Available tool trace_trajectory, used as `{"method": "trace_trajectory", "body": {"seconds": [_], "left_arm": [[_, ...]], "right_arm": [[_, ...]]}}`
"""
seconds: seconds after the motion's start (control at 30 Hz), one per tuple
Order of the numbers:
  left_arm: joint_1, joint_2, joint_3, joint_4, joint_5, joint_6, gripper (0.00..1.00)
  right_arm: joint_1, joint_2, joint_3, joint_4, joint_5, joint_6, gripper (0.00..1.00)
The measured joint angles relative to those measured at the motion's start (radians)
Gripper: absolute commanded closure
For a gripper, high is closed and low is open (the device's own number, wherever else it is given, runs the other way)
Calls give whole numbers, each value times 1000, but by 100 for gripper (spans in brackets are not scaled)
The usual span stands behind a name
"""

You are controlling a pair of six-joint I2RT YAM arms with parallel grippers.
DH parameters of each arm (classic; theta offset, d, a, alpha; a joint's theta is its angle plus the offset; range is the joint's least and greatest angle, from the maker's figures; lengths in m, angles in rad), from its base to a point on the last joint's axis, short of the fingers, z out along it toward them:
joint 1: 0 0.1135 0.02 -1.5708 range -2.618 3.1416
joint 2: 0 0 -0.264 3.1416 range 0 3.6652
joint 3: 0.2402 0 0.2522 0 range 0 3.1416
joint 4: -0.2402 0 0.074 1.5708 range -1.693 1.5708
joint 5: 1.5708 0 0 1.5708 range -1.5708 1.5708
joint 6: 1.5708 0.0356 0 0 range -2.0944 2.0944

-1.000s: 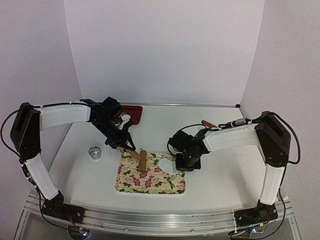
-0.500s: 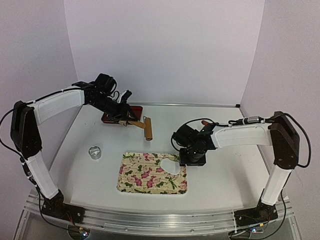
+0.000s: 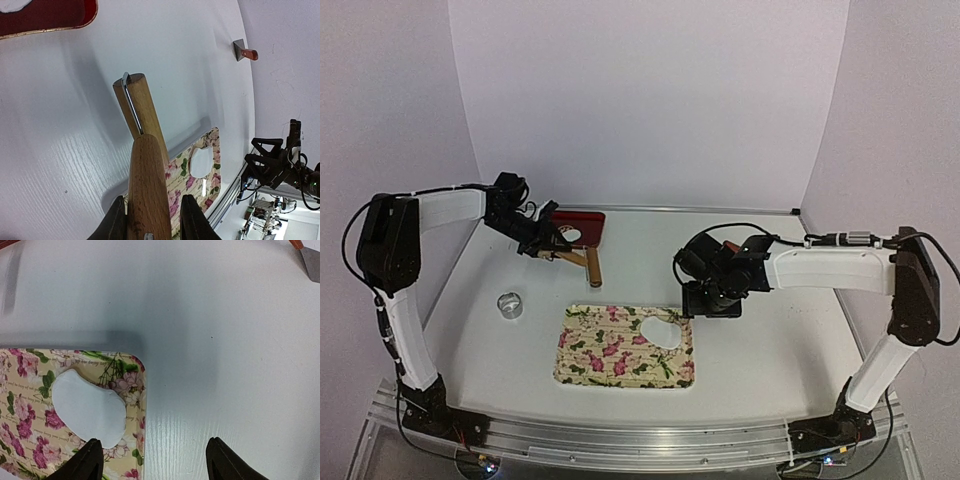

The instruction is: Roll out the dumpling wrappers from the dough

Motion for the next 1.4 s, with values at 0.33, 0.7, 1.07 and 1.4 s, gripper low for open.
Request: {"method": "trace_trajectory", "body": {"seconds": [0.33, 0.7, 1.07, 1.4], "left_arm": [[48, 147, 0, 5, 32, 48, 90], [80, 176, 0, 34, 50, 67, 73], [82, 186, -14, 74, -86, 93, 45], [90, 178, -33, 85, -275, 90, 24]], "right_arm": [[0, -2, 0, -3, 40, 8, 26], [0, -10, 0, -4, 51, 12, 24], [0, -10, 0, -4, 51, 10, 20], [0, -10, 0, -6, 52, 8, 18]]}}
